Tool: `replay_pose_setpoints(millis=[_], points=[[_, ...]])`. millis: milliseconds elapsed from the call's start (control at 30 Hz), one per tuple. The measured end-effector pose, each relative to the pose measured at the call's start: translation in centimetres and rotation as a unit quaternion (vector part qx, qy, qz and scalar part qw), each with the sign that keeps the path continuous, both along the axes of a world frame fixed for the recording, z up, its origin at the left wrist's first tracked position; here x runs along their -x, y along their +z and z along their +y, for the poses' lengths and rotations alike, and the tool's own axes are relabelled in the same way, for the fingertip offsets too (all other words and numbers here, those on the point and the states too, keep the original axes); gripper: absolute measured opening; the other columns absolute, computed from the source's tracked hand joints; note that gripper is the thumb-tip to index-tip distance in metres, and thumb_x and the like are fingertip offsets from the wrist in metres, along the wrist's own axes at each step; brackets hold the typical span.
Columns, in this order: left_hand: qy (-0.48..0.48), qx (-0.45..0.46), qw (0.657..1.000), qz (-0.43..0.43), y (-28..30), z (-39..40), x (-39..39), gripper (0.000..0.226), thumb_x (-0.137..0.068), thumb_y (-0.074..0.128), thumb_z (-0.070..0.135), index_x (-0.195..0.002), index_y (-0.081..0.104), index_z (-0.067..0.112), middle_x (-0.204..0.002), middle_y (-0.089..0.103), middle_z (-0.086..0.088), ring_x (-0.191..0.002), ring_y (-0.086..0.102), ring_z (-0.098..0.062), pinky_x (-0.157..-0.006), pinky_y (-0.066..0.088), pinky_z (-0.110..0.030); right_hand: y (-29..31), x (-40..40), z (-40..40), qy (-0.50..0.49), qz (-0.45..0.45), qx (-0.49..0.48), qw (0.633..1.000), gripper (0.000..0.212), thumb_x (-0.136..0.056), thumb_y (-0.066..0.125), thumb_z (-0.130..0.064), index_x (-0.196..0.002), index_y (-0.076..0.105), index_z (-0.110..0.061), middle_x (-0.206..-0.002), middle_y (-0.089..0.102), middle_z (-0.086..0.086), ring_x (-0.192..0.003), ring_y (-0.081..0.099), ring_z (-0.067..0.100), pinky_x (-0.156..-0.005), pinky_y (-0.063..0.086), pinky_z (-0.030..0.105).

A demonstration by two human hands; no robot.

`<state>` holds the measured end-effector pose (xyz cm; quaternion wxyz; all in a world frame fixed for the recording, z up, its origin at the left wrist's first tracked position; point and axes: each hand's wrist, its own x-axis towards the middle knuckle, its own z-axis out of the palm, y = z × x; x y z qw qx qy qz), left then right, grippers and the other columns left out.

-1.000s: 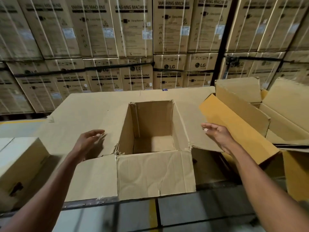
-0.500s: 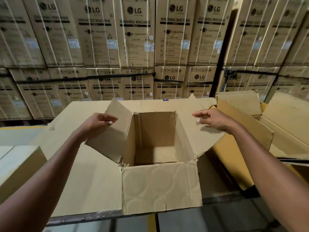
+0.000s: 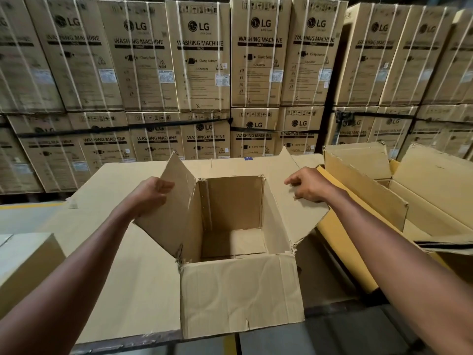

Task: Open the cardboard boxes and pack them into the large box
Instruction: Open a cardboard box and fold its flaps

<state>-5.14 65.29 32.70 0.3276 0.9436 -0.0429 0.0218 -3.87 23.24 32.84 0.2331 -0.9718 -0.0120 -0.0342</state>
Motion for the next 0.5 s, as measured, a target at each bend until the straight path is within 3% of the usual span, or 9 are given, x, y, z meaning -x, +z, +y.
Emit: replay_pose_setpoints(millis=[67,267,500], points=[[0.010,0.010,1.000,-0.017,0.4,-0.3,0.7,0.062,-0.085,0.047,-0.012,-0.144,0.053,0.006,-0.142,0.060,-0.007,-0.104,0.060,-0.016,-0.079,0.050,-0.024,0.2,0.4,-0.2,-0.006,-0.012,-0.010,1.000,0.060,-0.077,0.078,0.012,-0.132,0.066,-0.008,-0.129,0.069,0.008,-0.119,0.064,0.020,-0.098,0.051,0.027],[0.031,0.029,0.997,-0.059,1.9,-1.9,4.5,0.065,-0.084,0.044,-0.014,-0.144,0.054,0.008,-0.142,0.059,-0.006,-0.115,0.062,-0.018,-0.090,0.052,-0.026,0.8,2.4,-0.7,-0.011,-0.053,-0.025,0.998,0.057,-0.082,0.068,0.016,-0.134,0.063,-0.005,-0.136,0.066,0.009,-0.128,0.060,0.020,-0.101,0.042,0.021],[0.055,0.047,0.992,-0.100,4.2,-3.6,8.4,0.066,-0.083,0.046,-0.018,-0.142,0.056,0.009,-0.139,0.062,-0.009,-0.124,0.062,-0.025,-0.102,0.051,-0.039,4.5,5.1,-1.7,0.005,-0.092,-0.030,0.995,0.058,-0.082,0.070,0.016,-0.135,0.062,-0.005,-0.138,0.064,0.007,-0.129,0.059,0.017,-0.104,0.042,0.022]])
